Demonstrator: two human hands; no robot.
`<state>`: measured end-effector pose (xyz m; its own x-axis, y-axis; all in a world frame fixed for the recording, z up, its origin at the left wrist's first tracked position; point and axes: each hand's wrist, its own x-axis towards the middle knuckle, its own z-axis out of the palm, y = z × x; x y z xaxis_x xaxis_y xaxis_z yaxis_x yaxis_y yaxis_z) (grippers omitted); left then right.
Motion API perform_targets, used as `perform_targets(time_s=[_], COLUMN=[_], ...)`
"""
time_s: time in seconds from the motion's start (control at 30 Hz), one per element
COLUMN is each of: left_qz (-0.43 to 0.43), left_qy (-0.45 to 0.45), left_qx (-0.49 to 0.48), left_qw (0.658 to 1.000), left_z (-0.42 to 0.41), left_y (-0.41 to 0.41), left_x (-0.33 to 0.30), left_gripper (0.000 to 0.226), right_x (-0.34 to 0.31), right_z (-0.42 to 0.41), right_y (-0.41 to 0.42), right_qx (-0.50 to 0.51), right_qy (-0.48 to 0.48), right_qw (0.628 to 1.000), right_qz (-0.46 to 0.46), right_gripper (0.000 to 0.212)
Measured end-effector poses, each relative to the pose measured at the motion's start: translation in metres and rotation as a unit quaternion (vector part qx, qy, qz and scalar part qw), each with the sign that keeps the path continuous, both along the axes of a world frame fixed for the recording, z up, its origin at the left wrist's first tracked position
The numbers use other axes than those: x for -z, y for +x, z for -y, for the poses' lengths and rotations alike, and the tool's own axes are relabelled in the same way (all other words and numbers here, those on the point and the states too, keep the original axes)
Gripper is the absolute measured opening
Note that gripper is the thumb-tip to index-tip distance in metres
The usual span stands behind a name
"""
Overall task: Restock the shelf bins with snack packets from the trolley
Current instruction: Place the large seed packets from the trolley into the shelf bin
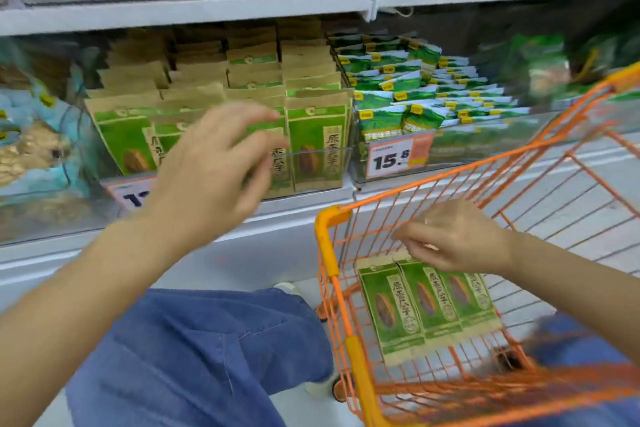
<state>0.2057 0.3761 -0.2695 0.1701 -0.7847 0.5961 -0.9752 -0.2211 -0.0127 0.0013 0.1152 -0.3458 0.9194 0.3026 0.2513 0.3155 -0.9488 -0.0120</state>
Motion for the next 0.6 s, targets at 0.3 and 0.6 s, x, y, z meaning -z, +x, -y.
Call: perform_targets(time_s=[0.3,0.6], left_qz=[-0.223,-0.202], left_qy=[0.200,0.177], left_qx=[-0.017,-0.038], left_qw=[0.954,0.962], left_z=[0.083,0.079], left_y=[-0.091,-0.094], left_x=[0.059,0.061], left_gripper=[0.076,0.069], right_x=[0.061,0.101], right_z=[0.036,0.029], right_y=[-0.001,0.003], right_qx=[0.200,0.251], right_qy=[-0.169,-0.015], right_qw=[0.861,0.846], right_qz=[-0.436,-0.470], right_gripper=[0.041,0.090])
